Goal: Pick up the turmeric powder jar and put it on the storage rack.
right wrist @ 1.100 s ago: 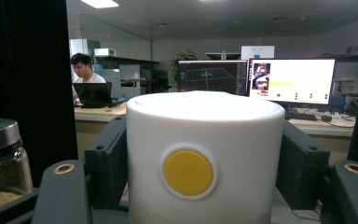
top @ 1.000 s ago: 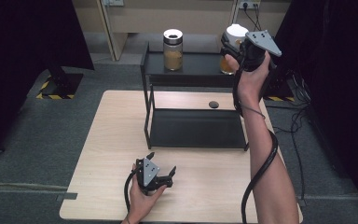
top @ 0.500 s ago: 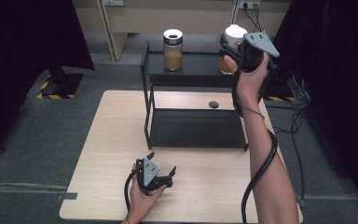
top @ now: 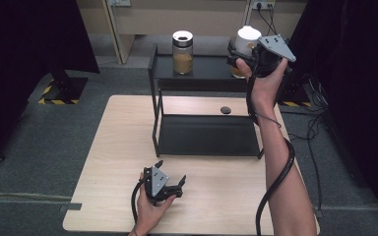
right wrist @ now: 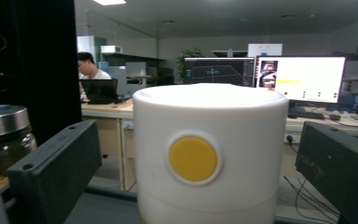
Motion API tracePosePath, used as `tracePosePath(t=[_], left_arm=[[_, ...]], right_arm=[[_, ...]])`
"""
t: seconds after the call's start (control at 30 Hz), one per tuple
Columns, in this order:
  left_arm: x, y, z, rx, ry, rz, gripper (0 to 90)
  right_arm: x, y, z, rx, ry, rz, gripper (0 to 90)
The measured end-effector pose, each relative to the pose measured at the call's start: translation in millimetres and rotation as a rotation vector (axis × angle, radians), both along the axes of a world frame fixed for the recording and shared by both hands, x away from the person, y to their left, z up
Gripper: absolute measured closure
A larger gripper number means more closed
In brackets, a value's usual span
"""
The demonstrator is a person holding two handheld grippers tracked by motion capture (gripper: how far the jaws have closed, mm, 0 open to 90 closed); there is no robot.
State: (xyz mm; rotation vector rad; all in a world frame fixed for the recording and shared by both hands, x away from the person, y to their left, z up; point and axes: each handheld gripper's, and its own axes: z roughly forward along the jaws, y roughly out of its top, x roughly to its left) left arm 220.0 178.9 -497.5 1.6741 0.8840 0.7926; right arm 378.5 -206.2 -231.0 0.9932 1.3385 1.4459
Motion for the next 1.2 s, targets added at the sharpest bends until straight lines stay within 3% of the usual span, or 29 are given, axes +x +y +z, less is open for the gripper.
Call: tracePosePath(t=[0.4, 0.77, 1.2], left_arm=[[-0.4, -0.2, -0.5, -0.001, -0.003, 0.001, 3.2], [-0.8, -0.6, 0.1, 0.007, -0.003, 0.001, 3.2], [-1.1, -0.9, -0.4, 0.007, -0.007, 0.000, 3.2]], right_arm=[[-17.4, -6.8, -8.2, -0.020, -0.030, 0.026, 0.3], [-31.8, -20.5, -25.4, 0.015, -0.039, 0.045, 0.3], [-56.3, -33.4, -41.9, 0.021, -0.051, 0.089, 0.2]])
